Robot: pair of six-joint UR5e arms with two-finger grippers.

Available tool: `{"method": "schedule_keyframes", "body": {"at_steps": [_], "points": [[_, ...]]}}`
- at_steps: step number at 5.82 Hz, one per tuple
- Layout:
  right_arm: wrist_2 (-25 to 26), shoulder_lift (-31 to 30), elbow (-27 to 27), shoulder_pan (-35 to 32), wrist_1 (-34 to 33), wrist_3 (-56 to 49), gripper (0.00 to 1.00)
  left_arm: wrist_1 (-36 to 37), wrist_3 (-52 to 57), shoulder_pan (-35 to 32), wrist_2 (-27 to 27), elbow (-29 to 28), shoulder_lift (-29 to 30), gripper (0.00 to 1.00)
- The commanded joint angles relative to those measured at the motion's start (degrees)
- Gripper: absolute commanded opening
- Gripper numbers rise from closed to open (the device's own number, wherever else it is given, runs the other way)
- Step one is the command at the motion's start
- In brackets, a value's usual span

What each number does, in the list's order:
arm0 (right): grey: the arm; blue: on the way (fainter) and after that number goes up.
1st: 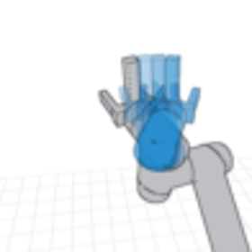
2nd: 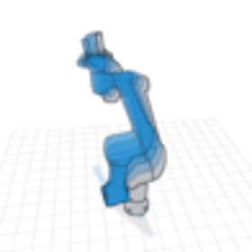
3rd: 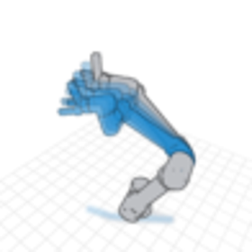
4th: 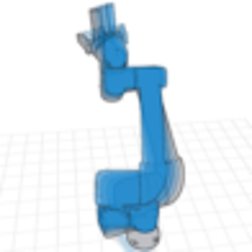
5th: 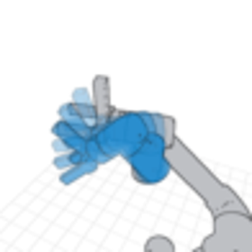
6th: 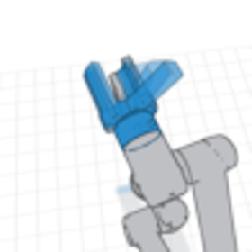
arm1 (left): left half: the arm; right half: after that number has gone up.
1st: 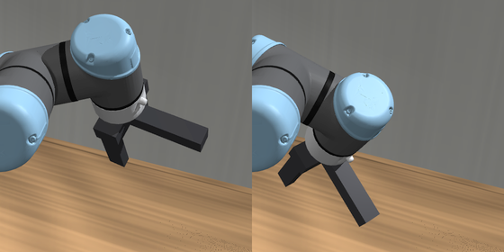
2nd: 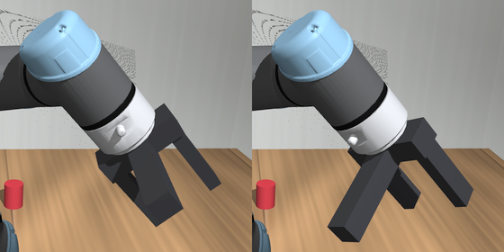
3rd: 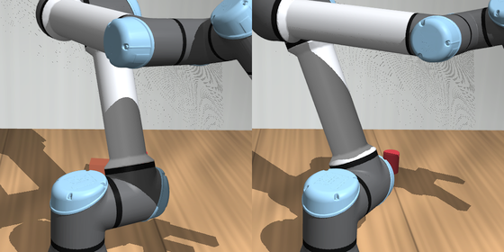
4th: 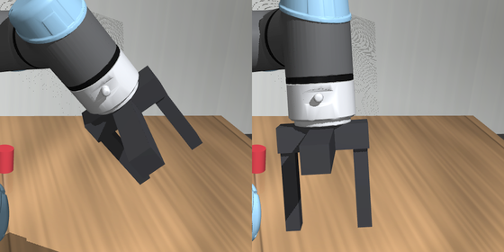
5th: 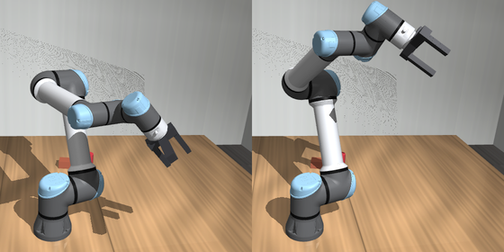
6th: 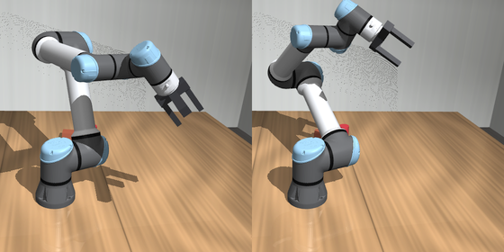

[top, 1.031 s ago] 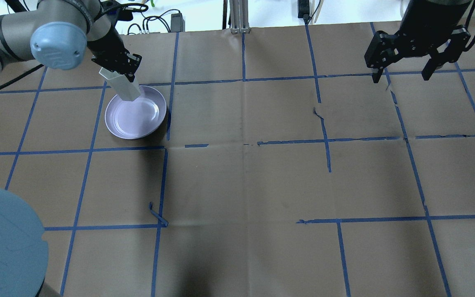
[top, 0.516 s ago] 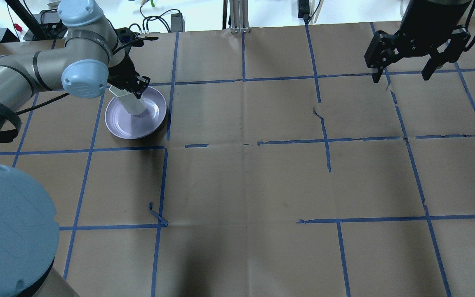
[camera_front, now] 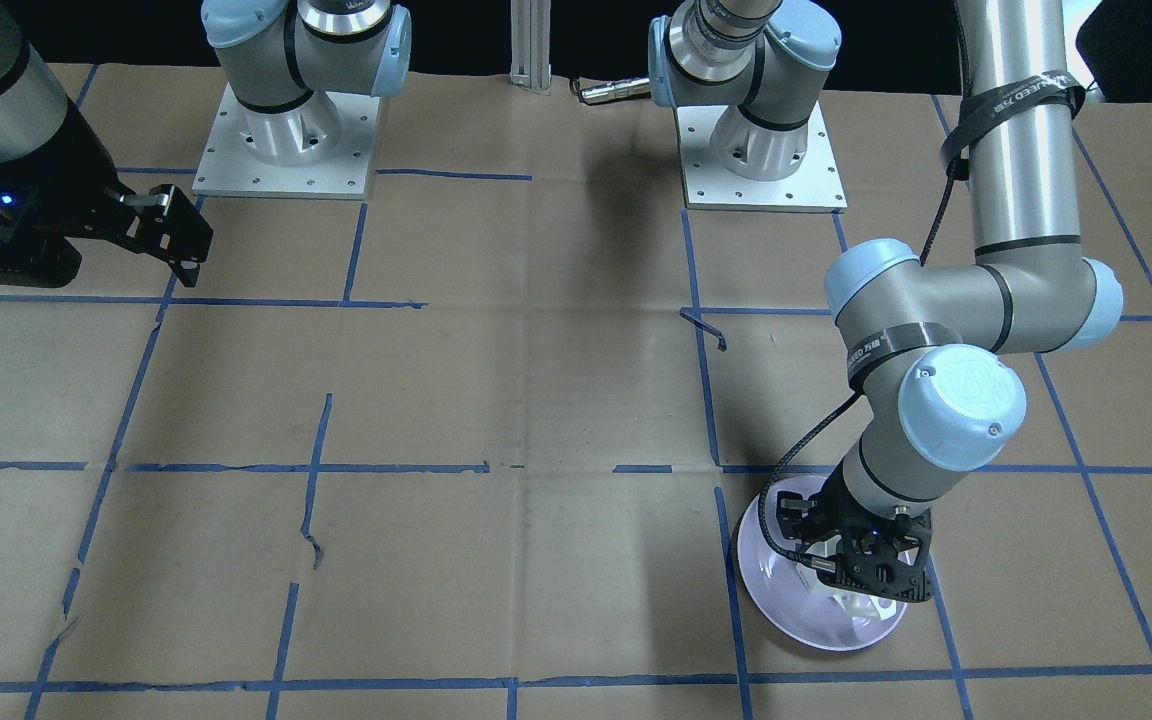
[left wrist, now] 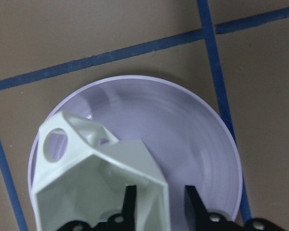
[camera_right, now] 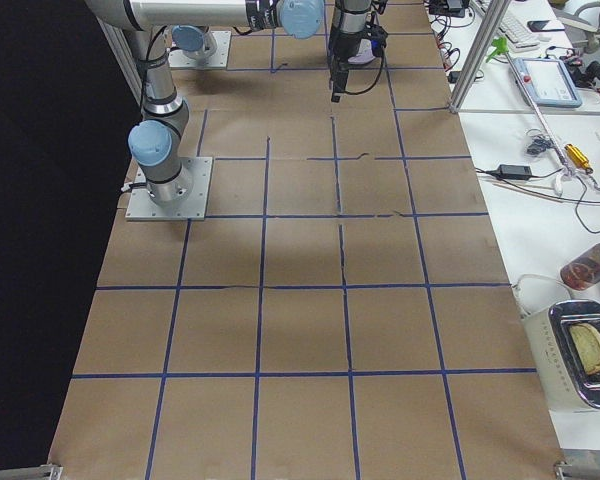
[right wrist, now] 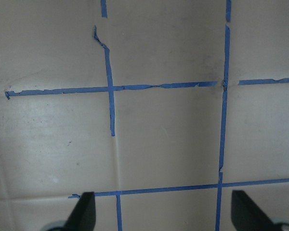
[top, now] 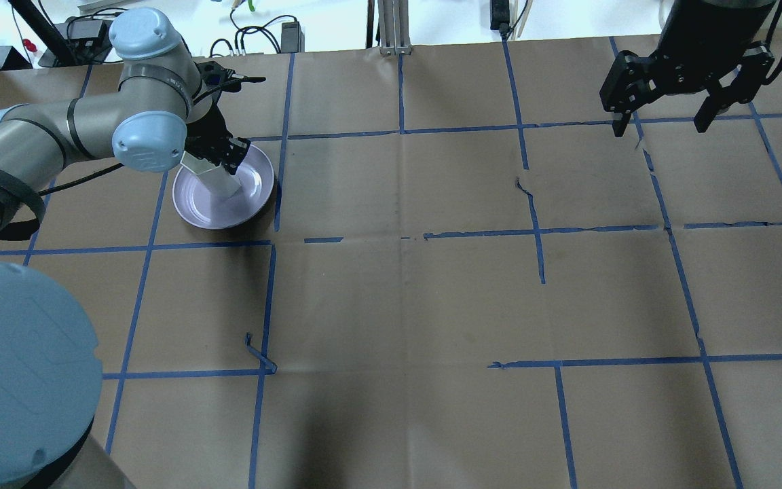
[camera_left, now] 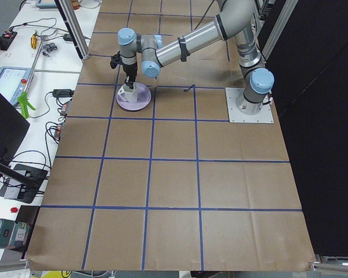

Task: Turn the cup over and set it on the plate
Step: 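Lower the upright mug onto the plate center with the left gripper, then open the left gripper and raise it away from the mug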

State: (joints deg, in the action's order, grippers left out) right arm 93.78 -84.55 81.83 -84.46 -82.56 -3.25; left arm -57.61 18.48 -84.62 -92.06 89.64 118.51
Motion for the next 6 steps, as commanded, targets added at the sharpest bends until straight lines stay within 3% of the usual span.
{"method": "schedule_keyframes", "body": {"at_steps": [1, 4, 6], "points": [[0.0, 0.0, 0.0, 0.0, -0.1, 0.0, 1.0, -4.1, 0.0, 0.0, -0.1, -0.6, -4.0, 0.99], [0.0, 0.0, 0.0, 0.0, 0.0, 0.0, 1.0, -23.9, -4.7, 0.1, -0.2, -0.7, -20.6, 0.99], [0.0, 0.0, 0.0, 0.0, -0.1, 0.0, 1.0, -33.8, -15.4, -3.3, 0.5, -3.6, -24.6, 0.99]]}}
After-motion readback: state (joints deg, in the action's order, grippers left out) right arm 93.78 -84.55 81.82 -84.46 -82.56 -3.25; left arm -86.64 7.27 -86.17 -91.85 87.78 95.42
